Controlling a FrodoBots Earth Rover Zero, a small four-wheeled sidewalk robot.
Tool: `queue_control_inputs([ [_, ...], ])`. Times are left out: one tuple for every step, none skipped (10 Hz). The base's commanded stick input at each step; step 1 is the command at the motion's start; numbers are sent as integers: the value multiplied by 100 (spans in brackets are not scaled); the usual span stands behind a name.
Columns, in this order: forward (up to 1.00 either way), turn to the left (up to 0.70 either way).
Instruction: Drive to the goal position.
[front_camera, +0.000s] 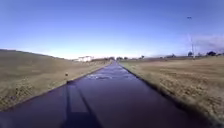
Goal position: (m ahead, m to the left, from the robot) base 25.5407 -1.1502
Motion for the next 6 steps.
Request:
queue_control_inputs([
  [100, 3],
  [100, 2],
  [100, 2],
  [100, 2],
  [100, 2],
  [100, 2],
])
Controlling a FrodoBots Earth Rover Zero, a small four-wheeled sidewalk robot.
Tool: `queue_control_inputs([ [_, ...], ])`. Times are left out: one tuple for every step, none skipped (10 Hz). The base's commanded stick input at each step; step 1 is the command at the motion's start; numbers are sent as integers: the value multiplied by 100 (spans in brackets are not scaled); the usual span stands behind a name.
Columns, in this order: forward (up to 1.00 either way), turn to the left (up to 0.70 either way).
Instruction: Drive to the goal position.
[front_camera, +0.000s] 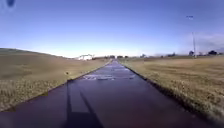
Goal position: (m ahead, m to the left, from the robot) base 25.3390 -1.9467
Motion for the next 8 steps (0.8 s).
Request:
queue_control_inputs([
  [100, 2],
  [100, 2],
  [100, 2],
  [100, 2],
  [100, 2],
  [100, -24],
  [100, -38],
  [100, -39],
])
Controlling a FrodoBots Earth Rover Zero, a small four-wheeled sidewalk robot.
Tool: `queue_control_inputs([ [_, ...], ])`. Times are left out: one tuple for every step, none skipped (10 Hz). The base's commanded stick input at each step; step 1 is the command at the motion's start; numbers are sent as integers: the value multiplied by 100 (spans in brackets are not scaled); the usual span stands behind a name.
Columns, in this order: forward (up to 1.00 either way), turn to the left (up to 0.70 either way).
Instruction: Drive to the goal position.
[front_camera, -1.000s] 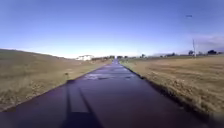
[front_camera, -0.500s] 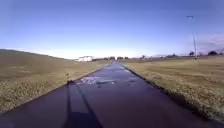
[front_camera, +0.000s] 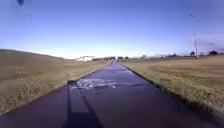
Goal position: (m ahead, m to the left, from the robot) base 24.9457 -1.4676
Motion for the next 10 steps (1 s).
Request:
queue_control_inputs([
  [100, -39],
  [100, 0],
  [100, 0],
  [100, 0],
  [100, 0],
  [100, 0],
  [100, 0],
  [100, 0],
  [100, 0],
  [100, 0],
])
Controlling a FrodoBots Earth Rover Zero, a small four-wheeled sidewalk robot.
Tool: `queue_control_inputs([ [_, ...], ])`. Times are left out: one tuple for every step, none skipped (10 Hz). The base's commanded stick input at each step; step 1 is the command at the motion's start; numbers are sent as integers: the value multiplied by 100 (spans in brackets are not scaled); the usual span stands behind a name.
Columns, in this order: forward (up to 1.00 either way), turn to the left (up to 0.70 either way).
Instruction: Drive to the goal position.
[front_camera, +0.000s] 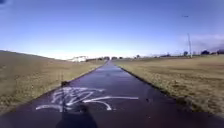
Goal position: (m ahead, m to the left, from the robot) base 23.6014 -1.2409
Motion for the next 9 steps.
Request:
queue_control_inputs([
  [100, 0],
  [100, 0],
  [100, 0],
  [100, 0],
  [100, 0],
  [100, 0],
  [100, 0],
  [100, 0],
  [100, 0],
])
